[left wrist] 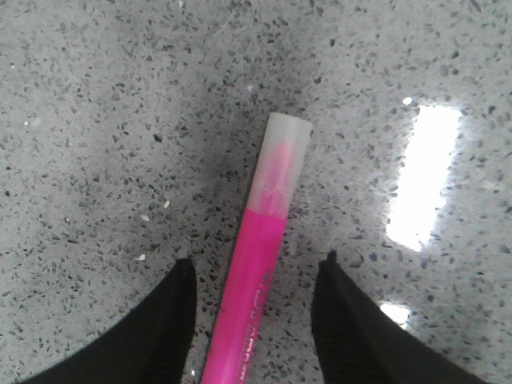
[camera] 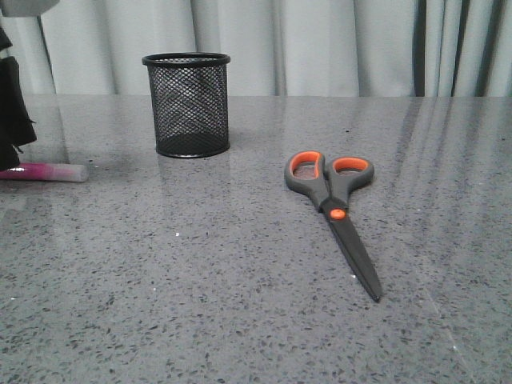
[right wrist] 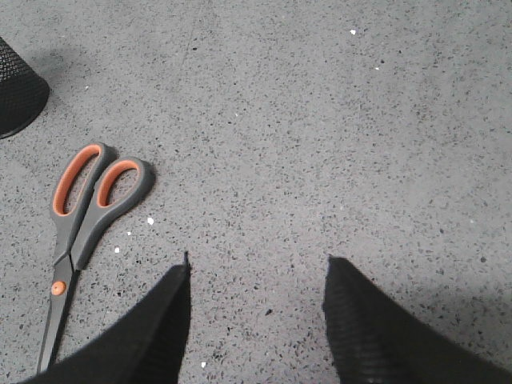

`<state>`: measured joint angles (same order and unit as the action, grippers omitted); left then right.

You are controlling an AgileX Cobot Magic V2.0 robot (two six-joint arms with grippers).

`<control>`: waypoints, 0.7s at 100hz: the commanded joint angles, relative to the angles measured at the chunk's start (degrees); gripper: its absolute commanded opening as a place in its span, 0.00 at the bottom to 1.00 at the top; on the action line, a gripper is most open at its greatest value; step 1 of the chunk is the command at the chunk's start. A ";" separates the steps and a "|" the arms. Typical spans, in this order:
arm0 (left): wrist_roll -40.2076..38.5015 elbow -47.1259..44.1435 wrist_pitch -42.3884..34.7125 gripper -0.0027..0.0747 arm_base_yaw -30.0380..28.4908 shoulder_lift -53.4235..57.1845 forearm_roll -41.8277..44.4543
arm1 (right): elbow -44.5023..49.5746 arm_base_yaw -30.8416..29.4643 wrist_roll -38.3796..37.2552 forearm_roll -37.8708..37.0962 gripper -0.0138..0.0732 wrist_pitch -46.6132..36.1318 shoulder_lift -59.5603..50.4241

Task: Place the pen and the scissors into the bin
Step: 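Lower the left gripper onto the pink highlighter, then close the left gripper on the highlighter and lift it upright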

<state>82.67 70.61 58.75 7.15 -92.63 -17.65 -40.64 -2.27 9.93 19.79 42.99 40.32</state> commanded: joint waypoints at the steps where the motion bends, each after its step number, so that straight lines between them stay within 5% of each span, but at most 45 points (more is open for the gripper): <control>1: 0.04 1.87 -2.07 0.44 0.24 0.91 -1.21 | -2.01 0.09 0.33 0.34 0.55 -3.17 0.26; 40: 0.15 1.87 -5.20 0.44 0.24 -1.70 -1.21 | -2.01 0.09 0.33 0.34 0.55 -3.17 0.26; 70: 0.05 1.87 2.91 0.44 0.24 -4.22 -1.09 | -2.01 0.09 0.33 0.34 0.55 -3.17 0.26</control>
<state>82.80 71.79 57.69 7.15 -96.98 -17.79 -40.64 -2.27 9.93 19.79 42.99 40.32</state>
